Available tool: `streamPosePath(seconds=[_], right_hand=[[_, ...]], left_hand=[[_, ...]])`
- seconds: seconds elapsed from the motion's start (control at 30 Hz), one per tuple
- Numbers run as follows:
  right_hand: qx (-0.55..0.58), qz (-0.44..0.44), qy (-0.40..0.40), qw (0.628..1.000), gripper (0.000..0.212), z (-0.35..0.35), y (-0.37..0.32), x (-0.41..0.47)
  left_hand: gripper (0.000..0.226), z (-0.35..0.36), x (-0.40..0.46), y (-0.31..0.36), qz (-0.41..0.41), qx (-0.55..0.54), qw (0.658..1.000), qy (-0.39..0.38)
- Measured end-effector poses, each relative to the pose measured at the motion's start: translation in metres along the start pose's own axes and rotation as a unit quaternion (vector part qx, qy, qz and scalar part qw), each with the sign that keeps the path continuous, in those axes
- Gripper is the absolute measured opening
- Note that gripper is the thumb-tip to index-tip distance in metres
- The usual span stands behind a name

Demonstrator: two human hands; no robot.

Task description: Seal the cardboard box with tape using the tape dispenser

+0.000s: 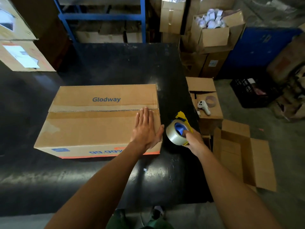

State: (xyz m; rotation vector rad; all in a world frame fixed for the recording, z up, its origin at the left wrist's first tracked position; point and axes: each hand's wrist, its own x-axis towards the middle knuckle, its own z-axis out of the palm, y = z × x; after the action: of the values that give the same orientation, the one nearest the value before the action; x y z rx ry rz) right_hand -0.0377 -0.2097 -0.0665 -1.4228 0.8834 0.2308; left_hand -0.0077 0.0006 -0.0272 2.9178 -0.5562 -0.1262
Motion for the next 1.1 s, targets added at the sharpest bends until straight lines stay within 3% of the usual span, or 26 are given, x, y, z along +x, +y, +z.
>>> streamPosePath(seconds=[0.13, 0.2, 0.3, 0.43, 0.57, 0.67, 0.8, 0.9, 0.97, 1.1], right_hand=[[0.164, 0.000, -0.075, 0.984, 0.033, -0.009, -0.024, -0.027], [0.209, -0.021, -0.133, 0.969, 0.044, -0.013, -0.038, -0.044], [0.172, -0.111, -0.182, 0.962, 0.053, -0.003, -0.061, -0.072], [-0.057, -0.268, -0.153, 0.950, 0.050, 0.042, -0.100, -0.118], [-0.164, -0.366, -0.155, 0.903, 0.047, 0.095, -0.122, -0.139], [-0.213, -0.455, -0.120, 0.856, 0.046, 0.128, -0.128, -0.143], [-0.260, -0.585, -0.080, 0.764, 0.052, 0.162, -0.137, -0.143], [-0.361, -0.604, -0.105, 0.703, 0.055, 0.187, -0.142, -0.130], [-0.385, -0.576, -0.117, 0.712, 0.055, 0.203, -0.143, -0.124], [-0.335, -0.575, -0.159, 0.729, 0.056, 0.237, -0.145, -0.127]], left_hand=[[0.077, -0.019, 0.000, -0.001, -0.019, -0.150, 0.988, -0.019], [0.064, -0.035, 0.000, -0.005, -0.026, -0.293, 0.955, -0.040], [0.057, -0.059, 0.002, -0.022, -0.102, -0.543, 0.831, -0.069], [0.065, -0.093, 0.019, -0.058, -0.198, -0.708, 0.671, -0.094], [0.064, -0.138, 0.016, -0.101, -0.209, -0.786, 0.573, -0.100], [0.064, -0.162, 0.006, -0.137, -0.212, -0.804, 0.549, -0.087], [0.062, -0.182, -0.008, -0.186, -0.211, -0.825, 0.521, -0.064], [0.066, -0.187, -0.018, -0.209, -0.191, -0.837, 0.508, -0.067], [0.063, -0.187, -0.024, -0.221, -0.204, -0.824, 0.526, -0.053], [0.039, -0.192, -0.030, -0.250, -0.238, -0.837, 0.493, -0.010]])
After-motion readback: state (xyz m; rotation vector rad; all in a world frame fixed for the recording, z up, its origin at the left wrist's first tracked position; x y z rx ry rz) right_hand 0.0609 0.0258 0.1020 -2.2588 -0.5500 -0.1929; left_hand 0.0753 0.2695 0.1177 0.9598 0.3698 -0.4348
